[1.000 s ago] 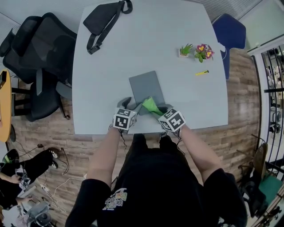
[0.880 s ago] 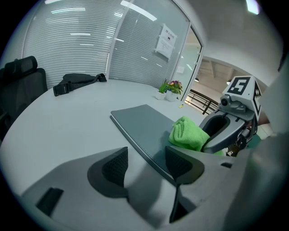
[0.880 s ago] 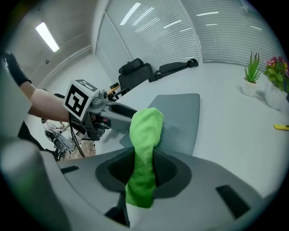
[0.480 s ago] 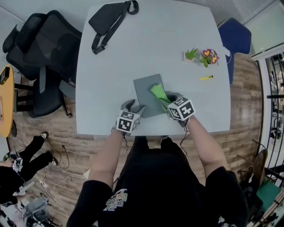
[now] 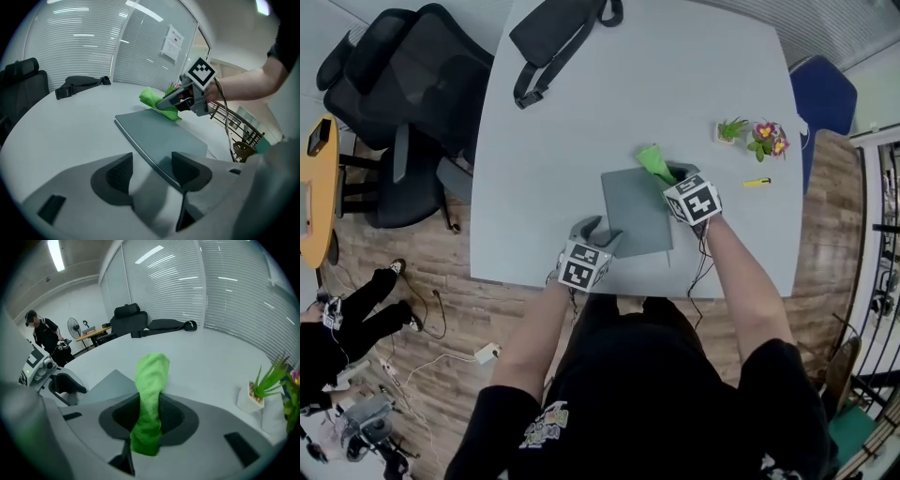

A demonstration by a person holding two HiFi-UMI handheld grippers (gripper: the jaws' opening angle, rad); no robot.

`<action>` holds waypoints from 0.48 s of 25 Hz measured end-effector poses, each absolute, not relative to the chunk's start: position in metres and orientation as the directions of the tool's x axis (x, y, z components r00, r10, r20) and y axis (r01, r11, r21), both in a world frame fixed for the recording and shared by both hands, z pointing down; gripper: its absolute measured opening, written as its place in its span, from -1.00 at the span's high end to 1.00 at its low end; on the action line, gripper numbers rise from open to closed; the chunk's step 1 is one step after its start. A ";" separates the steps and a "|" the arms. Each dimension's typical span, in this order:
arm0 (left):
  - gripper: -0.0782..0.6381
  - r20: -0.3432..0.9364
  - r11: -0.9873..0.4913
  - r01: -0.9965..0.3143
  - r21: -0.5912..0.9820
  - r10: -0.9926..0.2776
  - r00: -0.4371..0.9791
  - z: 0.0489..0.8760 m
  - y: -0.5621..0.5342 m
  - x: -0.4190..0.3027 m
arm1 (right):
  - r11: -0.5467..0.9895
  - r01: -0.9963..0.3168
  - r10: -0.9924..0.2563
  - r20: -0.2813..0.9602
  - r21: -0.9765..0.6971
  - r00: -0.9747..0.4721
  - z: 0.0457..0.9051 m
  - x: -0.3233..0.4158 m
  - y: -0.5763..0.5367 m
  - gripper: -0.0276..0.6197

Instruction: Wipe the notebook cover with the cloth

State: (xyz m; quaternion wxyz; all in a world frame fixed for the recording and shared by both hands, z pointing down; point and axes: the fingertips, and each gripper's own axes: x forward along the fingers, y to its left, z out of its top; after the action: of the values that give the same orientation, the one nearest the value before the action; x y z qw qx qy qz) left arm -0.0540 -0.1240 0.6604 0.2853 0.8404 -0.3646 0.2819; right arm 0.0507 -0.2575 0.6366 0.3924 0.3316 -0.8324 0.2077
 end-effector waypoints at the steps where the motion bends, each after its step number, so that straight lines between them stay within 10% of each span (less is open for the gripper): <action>1: 0.05 0.682 -0.572 -0.773 0.274 -0.451 0.575 0.660 -0.124 -0.054 | 0.701 -0.710 -0.392 0.794 -0.071 -0.466 0.638 0.050 -0.264 0.57; 12: 0.05 0.684 -0.574 -0.773 0.269 -0.451 0.573 0.659 -0.124 -0.057 | 0.752 -0.659 -0.388 0.799 -0.015 -0.460 0.647 0.038 -0.270 0.57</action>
State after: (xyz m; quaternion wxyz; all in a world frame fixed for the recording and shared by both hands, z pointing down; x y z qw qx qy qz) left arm -0.0567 -0.1241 0.6587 0.2834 0.8404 -0.3644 0.2840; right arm 0.0383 -0.2700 0.6475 0.4154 0.3120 -0.8387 0.1634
